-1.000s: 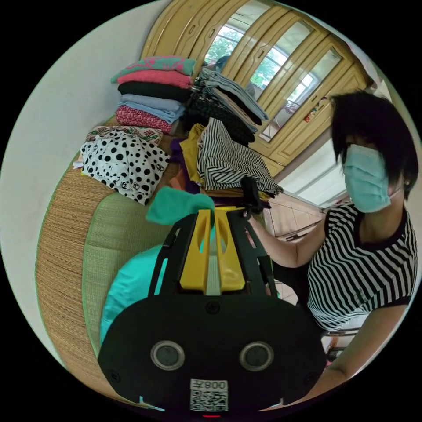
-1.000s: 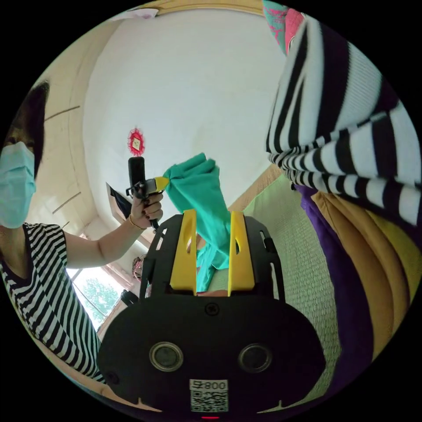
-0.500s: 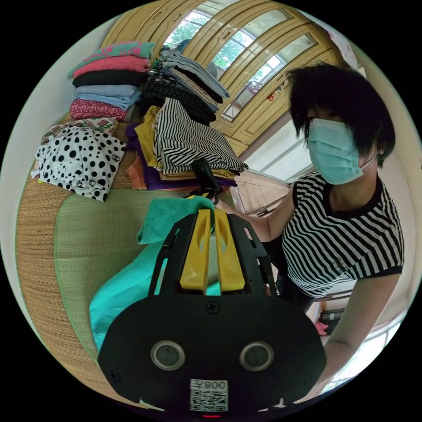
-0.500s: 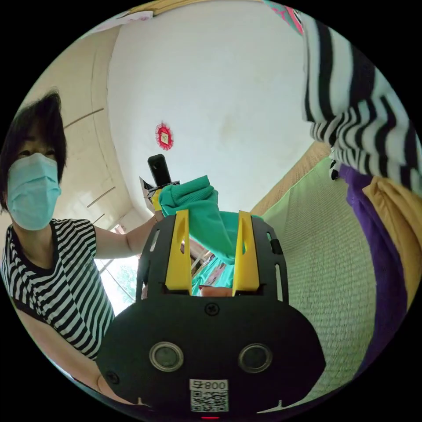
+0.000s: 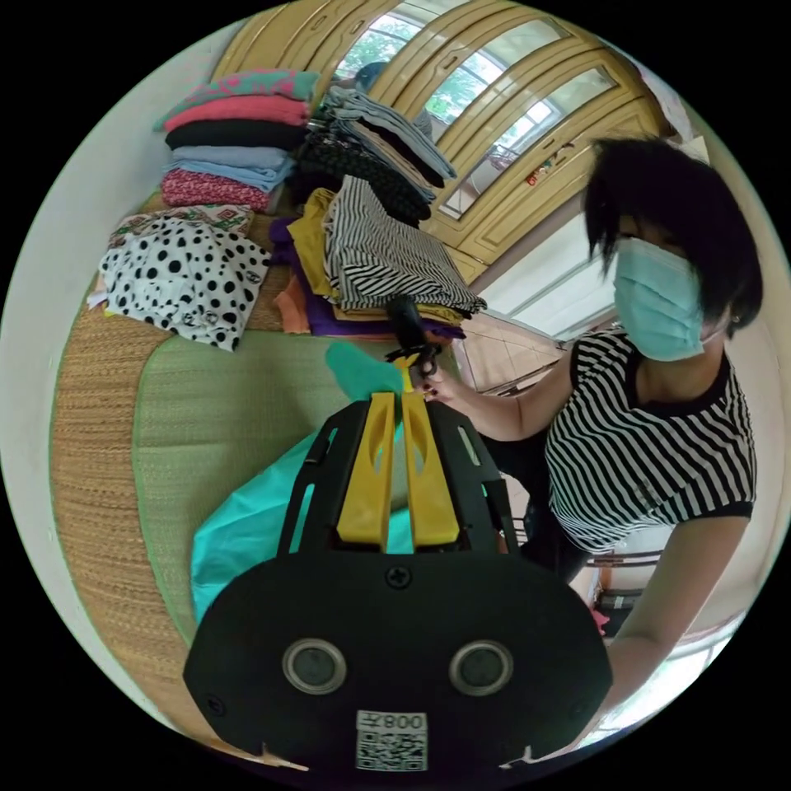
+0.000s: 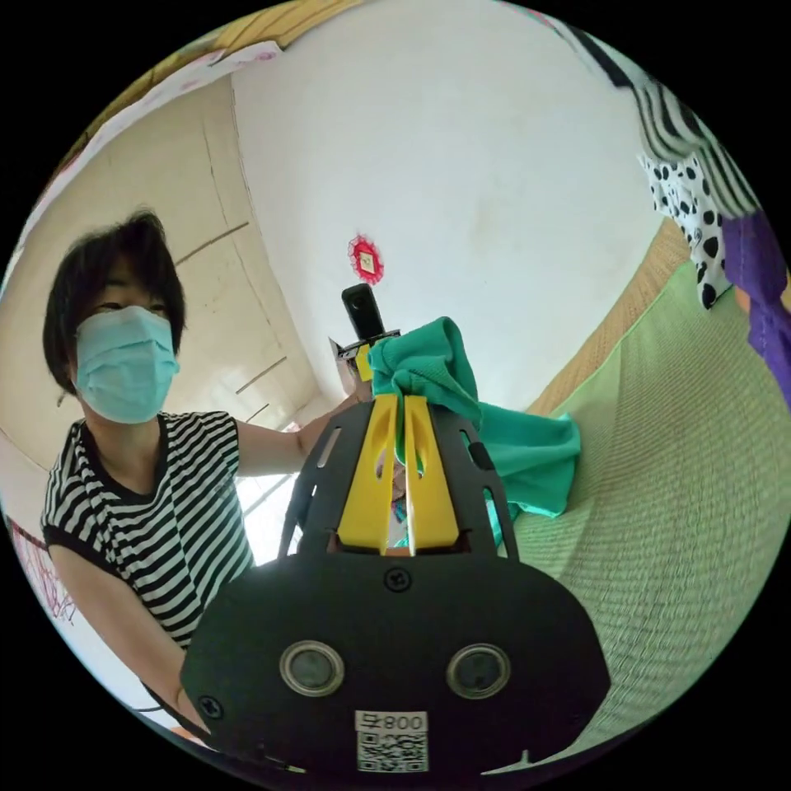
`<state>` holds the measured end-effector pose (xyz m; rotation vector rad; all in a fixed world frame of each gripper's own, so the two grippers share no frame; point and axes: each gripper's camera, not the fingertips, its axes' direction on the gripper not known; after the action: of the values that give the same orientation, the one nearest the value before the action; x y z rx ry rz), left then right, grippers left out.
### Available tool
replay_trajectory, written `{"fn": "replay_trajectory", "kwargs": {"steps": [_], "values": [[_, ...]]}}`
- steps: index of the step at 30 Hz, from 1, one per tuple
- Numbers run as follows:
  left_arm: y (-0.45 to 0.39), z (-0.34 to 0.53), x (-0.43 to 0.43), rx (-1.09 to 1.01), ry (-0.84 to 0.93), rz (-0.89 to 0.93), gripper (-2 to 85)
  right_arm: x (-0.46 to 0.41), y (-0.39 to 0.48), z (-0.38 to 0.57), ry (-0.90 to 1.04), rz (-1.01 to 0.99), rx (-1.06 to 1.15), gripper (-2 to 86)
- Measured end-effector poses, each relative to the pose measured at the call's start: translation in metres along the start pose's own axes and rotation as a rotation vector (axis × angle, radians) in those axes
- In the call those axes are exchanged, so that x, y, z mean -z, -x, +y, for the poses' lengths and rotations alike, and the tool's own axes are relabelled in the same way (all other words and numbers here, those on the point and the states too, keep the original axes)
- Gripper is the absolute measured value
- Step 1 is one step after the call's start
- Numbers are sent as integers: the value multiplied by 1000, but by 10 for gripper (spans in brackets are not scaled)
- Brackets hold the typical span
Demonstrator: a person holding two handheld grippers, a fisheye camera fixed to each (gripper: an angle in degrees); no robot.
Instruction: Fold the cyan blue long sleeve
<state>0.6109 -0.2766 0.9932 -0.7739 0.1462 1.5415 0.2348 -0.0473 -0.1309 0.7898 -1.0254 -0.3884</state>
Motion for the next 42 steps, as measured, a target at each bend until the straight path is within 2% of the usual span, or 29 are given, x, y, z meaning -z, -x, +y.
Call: {"fn": "replay_trajectory", "kwargs": {"steps": [8, 12, 17, 21, 23, 28, 36, 42], "values": [[-40, 36, 101, 13, -133, -188, 7, -46, 49, 2, -59, 265, 136, 6], [-64, 69, 155, 17, -197, -241, 6, -100, 71, -5, -18, 339, 207, 5], [-108, 167, 238, 69, -310, -321, 6, -198, 92, 15, 85, 410, 319, 5], [-133, 266, 286, 172, -382, -357, 6, -316, 93, 64, 257, 395, 395, 5], [-145, 343, 311, 270, -448, -350, 7, -367, 85, 95, 335, 407, 414, 5], [-156, 496, 331, 500, -580, -283, 7, -501, 33, 198, 563, 462, 405, 5], [-163, 686, 326, 831, -666, -148, 19, -644, -47, 356, 928, 530, 405, 7], [-206, 794, 330, 1029, -766, -128, 40, -723, -84, 497, 1295, 641, 549, 20]]}}
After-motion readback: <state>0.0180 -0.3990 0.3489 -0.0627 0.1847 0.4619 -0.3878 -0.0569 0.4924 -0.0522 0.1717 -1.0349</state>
